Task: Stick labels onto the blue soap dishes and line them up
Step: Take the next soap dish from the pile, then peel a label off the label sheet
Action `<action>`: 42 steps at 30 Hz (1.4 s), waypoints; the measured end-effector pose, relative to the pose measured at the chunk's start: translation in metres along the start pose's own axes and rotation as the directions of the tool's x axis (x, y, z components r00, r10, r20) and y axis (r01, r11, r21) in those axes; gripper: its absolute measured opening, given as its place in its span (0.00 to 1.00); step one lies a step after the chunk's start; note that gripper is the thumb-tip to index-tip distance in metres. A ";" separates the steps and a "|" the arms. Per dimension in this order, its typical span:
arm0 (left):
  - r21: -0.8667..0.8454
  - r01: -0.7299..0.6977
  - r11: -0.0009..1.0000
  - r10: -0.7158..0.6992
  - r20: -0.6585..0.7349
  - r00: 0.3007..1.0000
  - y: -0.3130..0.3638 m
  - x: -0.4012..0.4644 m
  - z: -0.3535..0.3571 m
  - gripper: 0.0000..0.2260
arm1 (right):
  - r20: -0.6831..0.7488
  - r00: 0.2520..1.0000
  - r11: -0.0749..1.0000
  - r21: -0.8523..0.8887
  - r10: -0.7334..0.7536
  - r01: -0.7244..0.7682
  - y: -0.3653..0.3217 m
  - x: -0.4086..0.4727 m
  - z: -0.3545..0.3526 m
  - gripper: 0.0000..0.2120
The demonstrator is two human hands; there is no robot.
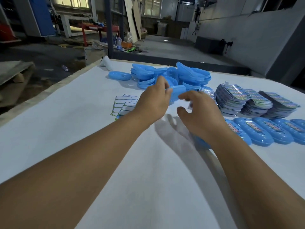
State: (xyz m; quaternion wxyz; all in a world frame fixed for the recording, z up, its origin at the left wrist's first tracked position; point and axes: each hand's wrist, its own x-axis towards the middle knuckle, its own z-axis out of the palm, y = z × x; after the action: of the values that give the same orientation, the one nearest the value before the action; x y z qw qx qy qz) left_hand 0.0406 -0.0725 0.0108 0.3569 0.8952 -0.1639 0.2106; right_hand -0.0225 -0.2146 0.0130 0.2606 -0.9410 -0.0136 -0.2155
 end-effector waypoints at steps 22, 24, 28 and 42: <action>0.456 0.262 0.850 -0.272 -0.046 0.961 -0.043 -0.023 -0.069 0.14 | 0.304 0.950 0.985 -0.126 -0.077 0.120 -0.003 -0.009 0.002 0.32; 0.516 0.303 0.801 -0.339 -0.025 0.940 -0.048 -0.025 -0.072 0.15 | 0.313 0.947 0.981 -0.145 -0.079 0.130 -0.004 -0.009 0.003 0.32; 0.495 0.327 0.805 -0.402 0.049 0.914 -0.058 -0.028 -0.072 0.24 | 0.337 0.938 0.972 -0.183 -0.077 0.146 -0.006 -0.008 0.005 0.30; 0.208 0.439 0.874 -0.459 0.059 0.887 -0.059 -0.023 -0.073 0.27 | 0.267 0.956 0.984 -0.095 -0.118 0.148 -0.004 -0.004 0.007 0.33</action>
State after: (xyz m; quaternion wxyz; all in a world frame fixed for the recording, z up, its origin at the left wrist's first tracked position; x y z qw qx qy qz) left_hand 0.0282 0.0233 0.0133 0.3005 0.9483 0.0503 0.0887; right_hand -0.0243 -0.2071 0.0078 0.1873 -0.9713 -0.0989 -0.1078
